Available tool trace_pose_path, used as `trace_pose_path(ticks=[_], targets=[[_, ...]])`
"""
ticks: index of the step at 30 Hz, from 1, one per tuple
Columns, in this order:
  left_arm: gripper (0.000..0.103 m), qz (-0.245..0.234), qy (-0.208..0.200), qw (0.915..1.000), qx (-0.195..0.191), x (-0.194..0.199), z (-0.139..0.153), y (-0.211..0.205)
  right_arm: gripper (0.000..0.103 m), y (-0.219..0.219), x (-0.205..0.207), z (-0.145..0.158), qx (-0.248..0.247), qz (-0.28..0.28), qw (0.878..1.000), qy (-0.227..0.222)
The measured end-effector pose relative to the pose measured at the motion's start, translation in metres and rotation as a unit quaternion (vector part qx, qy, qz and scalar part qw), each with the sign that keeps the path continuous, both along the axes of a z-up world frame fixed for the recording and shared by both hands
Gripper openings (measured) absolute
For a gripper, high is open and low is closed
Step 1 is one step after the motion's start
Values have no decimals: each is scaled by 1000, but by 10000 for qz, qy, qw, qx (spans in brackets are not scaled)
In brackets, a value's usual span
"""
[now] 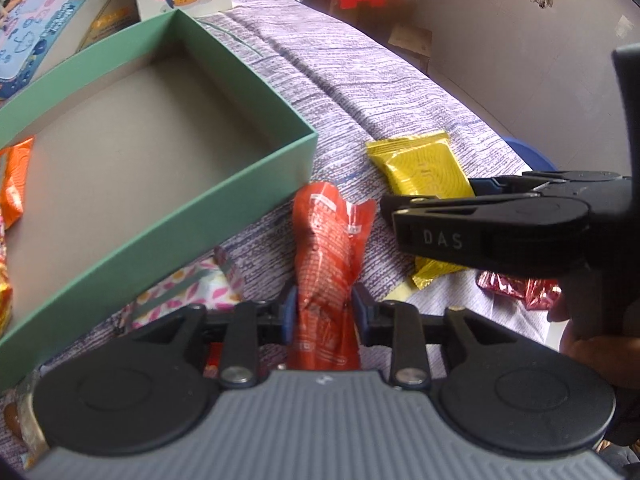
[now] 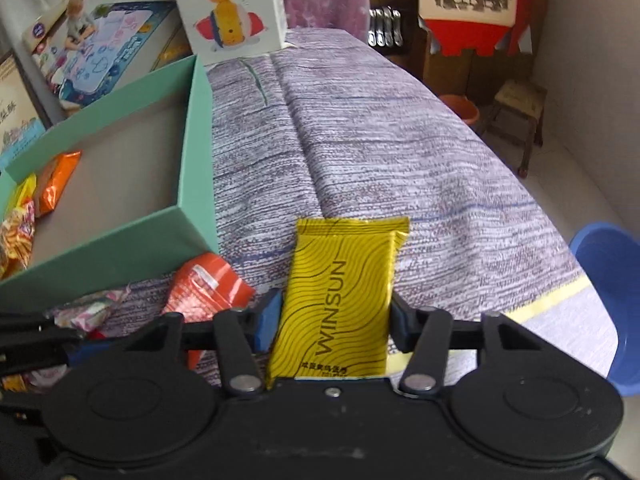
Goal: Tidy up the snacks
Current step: 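Carry both snacks into the green tray and open both tools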
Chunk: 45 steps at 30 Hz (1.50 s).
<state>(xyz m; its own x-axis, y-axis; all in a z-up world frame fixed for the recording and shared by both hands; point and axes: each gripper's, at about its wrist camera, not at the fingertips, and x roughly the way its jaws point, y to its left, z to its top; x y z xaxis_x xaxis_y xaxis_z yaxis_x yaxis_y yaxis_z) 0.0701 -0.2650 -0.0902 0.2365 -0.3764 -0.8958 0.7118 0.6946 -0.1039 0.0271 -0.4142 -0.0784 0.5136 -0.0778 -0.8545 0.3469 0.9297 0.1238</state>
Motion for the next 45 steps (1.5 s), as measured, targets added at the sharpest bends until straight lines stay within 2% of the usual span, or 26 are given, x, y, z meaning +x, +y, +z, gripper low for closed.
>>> trace_pose_path(ticks=[2, 4, 6, 9, 17, 22, 25, 31, 36, 39, 44, 45], targets=[[33, -71, -63, 10000, -5, 0, -3, -6, 51, -6, -2, 0, 162, -64, 9998, -37], [21, -82, -101, 9999, -41, -1, -2, -10, 50, -18, -6, 3, 542, -225, 9982, -90], [15, -28, -95, 9998, -185, -2, 5, -6, 50, -29, -10, 5, 963, -392, 9945, -142], [12, 32, -155, 9994, -308, -3, 17, 0, 50, -38, -15, 11, 1275, -462, 9904, -261], [12, 409, -308, 9950, -862, 1, 62, 30, 50, -34, -12, 58, 1347, -243, 9870, -844], [12, 721, -604, 9884, -1190, 10, 97, 56, 50, -19, 14, 88, 1462, 162, 9825, -1146], [12, 1054, -764, 9845, -1172, 31, 106, 72, 50, -3, 45, 97, 1509, 512, 9802, -1175], [12, 1717, -897, 9769, -901, 87, 91, 95, 50, 35, 124, 89, 1375, 1196, 9783, -985], [12, 2043, -640, 9717, -997, 140, 71, 100, 50, 55, 189, 69, 1153, 1467, 9800, -686], [12, 2148, -610, 9701, -950, 163, 59, 95, 50, 61, 215, 55, 1107, 1570, 9800, -526], [13, 2193, -559, 9700, -892, 185, 46, 89, 51, 64, 234, 39, 970, 1697, 9799, -399], [17, 2190, -559, 9702, -872, 189, 43, 87, 51, 65, 236, 37, 923, 1736, 9797, -393]])
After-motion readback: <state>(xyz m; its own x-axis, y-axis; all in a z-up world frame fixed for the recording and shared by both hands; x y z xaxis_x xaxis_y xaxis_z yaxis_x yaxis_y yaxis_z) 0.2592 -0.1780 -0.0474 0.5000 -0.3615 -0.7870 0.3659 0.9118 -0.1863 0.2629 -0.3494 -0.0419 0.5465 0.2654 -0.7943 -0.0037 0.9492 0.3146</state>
